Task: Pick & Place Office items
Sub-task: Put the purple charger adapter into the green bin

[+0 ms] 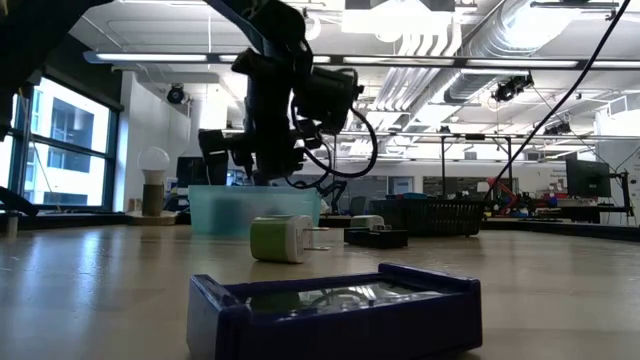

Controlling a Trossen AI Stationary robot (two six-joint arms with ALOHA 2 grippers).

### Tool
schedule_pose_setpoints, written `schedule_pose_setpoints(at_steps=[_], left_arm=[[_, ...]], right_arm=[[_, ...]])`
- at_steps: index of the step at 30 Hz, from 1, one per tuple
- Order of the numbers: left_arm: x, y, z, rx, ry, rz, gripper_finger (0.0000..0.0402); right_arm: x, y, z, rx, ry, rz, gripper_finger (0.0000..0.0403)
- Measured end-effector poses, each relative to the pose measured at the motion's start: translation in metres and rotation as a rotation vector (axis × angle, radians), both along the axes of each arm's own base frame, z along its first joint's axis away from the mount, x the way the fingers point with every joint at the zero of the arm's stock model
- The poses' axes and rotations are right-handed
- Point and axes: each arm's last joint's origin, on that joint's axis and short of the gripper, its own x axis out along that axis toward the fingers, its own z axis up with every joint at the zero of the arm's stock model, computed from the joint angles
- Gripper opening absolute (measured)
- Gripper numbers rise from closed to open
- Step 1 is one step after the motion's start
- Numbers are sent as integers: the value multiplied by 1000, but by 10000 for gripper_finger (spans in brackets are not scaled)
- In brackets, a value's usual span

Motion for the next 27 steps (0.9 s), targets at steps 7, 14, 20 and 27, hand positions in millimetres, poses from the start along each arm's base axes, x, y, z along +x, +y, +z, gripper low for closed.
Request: schedule_pose_setpoints(at_steps=[7, 14, 20, 27], left_arm=[[-2, 24, 0, 7, -38, 62, 125], [5, 39, 0, 11, -80, 44, 125], [3, 61, 0, 33, -139, 99, 125], [-2, 75, 0, 21, -96, 106, 125]], right_arm=[[0, 0, -1, -13, 10, 0, 235], [0, -1, -2, -21, 16, -1, 235], [0, -1, -2, -27, 20, -1, 235], [-1, -1, -5, -57, 43, -1, 235]])
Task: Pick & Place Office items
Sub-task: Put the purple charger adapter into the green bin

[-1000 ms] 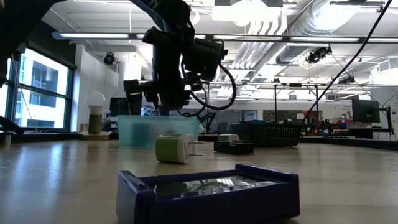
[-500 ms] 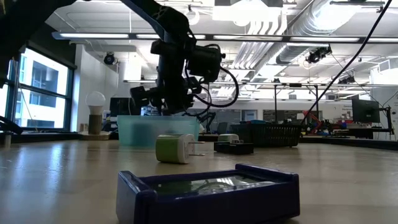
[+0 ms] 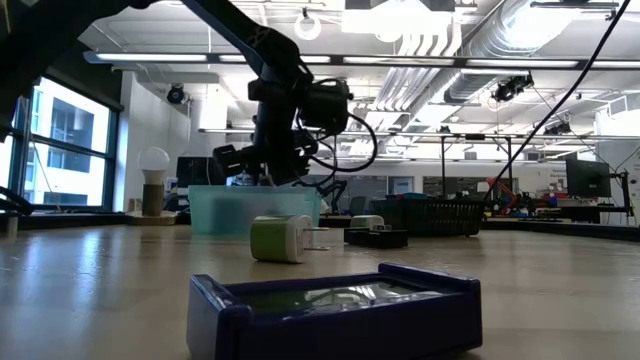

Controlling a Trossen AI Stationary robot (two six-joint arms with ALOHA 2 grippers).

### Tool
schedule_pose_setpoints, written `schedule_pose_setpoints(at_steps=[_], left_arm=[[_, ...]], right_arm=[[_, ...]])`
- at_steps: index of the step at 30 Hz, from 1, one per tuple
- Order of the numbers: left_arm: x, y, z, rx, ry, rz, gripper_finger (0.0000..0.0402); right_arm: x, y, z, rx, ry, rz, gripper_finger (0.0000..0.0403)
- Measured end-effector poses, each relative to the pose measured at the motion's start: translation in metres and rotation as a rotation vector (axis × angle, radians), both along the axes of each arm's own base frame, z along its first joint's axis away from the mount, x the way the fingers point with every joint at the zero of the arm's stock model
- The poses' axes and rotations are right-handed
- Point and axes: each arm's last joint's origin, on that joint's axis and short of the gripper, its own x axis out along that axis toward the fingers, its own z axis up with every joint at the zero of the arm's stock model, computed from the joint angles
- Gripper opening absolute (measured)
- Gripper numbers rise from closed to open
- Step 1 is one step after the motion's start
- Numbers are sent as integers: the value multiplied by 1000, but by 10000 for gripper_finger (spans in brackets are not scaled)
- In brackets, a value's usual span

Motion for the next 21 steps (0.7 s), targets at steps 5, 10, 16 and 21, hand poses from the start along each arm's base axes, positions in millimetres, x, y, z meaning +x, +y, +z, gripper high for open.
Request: schedule_pose_setpoints(at_steps=[5, 10, 16, 21], left_arm=[[-3, 11, -1, 2, -2, 21, 125], [1, 13, -9, -2, 34, -5, 125], [7, 14, -17, 16, 44, -19, 125], [9, 15, -24, 34, 65, -26, 125]], right_arm=[[0, -1, -1, -15, 10, -2, 235], [0, -1, -3, -29, 22, -3, 235], [0, -2, -4, -30, 27, -4, 235], [0, -2, -5, -27, 27, -5, 235]])
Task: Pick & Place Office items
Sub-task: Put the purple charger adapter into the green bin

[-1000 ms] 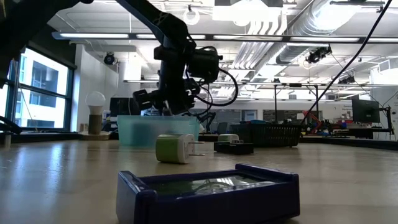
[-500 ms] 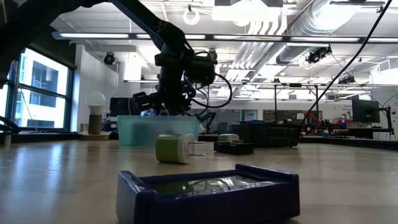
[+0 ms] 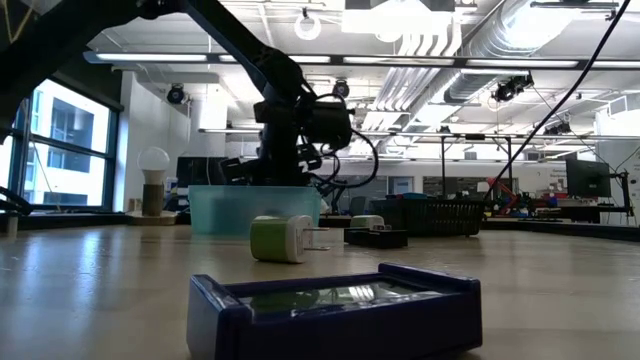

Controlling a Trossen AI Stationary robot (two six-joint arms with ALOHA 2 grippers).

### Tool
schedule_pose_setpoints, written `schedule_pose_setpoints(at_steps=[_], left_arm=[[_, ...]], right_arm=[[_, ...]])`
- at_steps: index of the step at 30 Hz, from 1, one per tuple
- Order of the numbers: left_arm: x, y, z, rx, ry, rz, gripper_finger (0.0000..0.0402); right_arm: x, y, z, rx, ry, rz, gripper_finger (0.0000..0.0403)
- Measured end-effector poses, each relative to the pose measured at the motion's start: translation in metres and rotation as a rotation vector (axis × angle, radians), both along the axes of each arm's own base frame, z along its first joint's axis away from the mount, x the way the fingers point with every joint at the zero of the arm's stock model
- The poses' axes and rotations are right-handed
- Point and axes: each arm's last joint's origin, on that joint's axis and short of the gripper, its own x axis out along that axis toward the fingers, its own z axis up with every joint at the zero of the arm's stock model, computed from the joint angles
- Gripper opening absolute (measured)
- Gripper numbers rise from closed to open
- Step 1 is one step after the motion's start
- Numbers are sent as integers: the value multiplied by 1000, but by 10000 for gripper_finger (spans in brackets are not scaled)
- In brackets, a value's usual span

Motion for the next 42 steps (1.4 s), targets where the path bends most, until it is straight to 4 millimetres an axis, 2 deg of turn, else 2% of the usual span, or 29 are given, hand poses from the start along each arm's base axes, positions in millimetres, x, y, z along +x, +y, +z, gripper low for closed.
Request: schedule_pose_setpoints(at_steps=[14, 24, 39, 42], left_arm=[[4, -6, 3, 68, -34, 7, 125], [-8, -3, 0, -30, 18, 39, 125], [-11, 5, -2, -78, -36, 78, 130], [-11, 6, -7, -92, -33, 80, 130]], right_arm=[[0, -2, -3, -2, 9, -10, 235], [0, -2, -3, 7, 7, -8, 235], [0, -2, -3, 9, 8, -5, 235], [0, -2, -3, 9, 8, -5, 235]])
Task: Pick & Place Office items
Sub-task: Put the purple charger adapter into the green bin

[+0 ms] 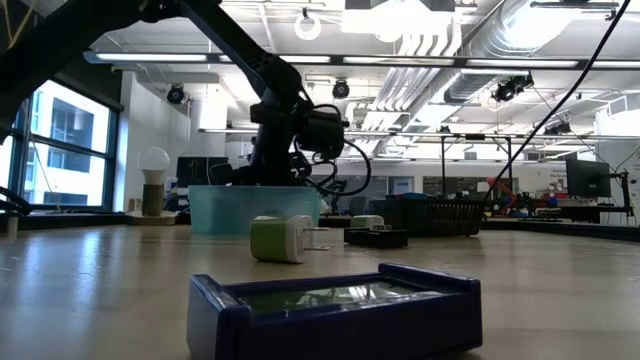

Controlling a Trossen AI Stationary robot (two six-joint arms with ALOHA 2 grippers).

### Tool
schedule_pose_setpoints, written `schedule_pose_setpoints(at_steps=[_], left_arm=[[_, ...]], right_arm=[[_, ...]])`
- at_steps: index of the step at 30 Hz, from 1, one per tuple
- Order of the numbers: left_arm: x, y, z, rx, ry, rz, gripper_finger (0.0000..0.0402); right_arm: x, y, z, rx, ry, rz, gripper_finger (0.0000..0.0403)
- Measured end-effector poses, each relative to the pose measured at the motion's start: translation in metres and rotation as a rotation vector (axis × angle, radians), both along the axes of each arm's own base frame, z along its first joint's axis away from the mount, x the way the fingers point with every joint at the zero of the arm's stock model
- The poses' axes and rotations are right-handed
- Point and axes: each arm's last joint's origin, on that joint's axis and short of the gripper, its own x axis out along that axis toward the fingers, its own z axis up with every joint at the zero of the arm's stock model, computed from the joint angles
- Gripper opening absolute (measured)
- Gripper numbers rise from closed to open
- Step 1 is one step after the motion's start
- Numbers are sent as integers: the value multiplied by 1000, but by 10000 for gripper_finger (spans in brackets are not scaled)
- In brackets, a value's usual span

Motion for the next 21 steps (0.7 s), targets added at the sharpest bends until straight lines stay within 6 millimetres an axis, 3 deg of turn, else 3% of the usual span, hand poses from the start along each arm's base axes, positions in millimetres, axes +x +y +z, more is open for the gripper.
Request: schedule_pose_setpoints(at_steps=[21], left_arm=[[3, 2, -8, -24, -83, 47, 139]], right_arm=[[-1, -1, -2, 6, 4, -2, 235]])
